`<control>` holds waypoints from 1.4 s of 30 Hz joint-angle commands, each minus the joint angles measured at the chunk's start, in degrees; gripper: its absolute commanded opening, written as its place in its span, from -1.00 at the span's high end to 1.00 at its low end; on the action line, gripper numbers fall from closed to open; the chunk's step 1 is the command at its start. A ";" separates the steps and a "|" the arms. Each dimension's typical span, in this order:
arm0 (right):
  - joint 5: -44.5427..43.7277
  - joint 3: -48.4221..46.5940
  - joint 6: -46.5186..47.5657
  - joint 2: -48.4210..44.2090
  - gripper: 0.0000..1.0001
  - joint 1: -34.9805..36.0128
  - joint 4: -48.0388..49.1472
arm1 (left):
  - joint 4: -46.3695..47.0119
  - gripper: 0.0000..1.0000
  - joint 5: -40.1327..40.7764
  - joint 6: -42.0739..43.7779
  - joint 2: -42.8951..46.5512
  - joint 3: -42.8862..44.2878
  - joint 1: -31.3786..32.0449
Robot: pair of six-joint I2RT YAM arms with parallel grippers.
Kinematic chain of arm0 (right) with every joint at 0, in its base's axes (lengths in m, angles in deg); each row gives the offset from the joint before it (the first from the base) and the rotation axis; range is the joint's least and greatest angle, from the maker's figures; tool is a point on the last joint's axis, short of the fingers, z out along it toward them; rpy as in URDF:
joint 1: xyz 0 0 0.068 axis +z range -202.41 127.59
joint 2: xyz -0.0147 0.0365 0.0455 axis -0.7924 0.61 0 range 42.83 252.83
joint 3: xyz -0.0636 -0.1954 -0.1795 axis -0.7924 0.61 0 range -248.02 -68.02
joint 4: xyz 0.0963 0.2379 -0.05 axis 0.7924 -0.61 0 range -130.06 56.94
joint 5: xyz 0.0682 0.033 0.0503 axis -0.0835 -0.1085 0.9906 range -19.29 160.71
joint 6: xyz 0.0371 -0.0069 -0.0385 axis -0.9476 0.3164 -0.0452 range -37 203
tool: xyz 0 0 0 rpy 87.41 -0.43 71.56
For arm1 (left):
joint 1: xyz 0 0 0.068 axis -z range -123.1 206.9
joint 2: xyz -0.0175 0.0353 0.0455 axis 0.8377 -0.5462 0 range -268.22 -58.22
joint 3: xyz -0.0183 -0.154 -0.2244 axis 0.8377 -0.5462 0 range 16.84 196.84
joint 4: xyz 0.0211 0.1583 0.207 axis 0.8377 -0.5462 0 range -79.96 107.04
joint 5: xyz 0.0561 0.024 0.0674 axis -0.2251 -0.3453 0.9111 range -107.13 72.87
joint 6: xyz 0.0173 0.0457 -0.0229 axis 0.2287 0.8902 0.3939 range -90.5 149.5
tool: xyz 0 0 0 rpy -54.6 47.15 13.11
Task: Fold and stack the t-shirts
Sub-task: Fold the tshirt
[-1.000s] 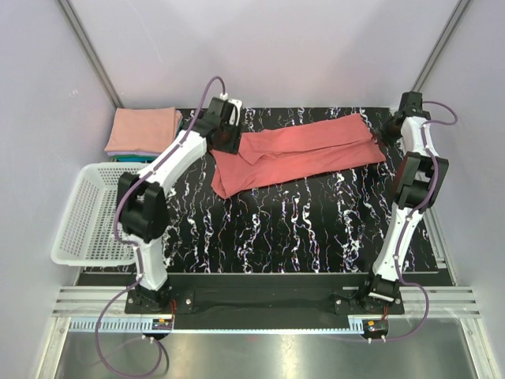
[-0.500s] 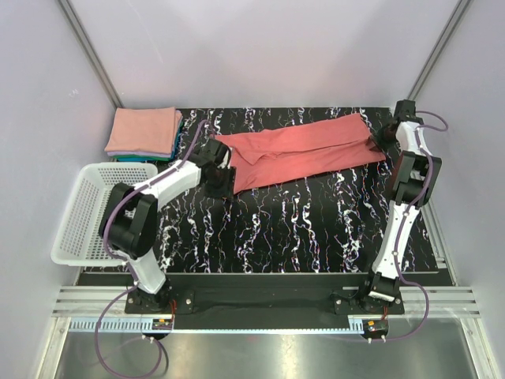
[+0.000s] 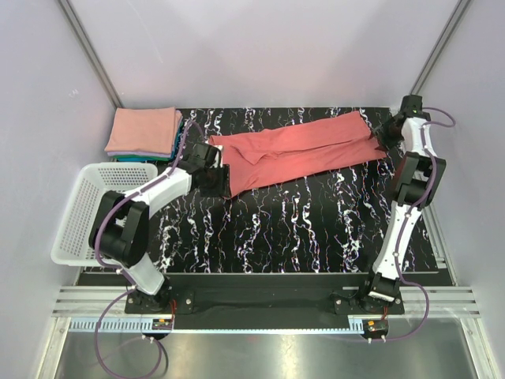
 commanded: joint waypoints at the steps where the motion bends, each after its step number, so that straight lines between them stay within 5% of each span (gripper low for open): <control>1: -1.55 3.85 -0.08 -9.36 -0.06 -0.87 -2.97 | 9.67 -0.04 -7.44 2.70 2.18 -2.12 -0.20; 13: -2.34 12.48 0.71 -10.77 -0.07 -2.89 -0.17 | 6.35 -0.02 -4.13 7.45 -4.84 3.57 0.24; 42: -2.25 13.72 0.80 -5.49 -0.09 -3.59 6.16 | 8.19 0.07 0.17 8.78 -9.32 4.36 2.18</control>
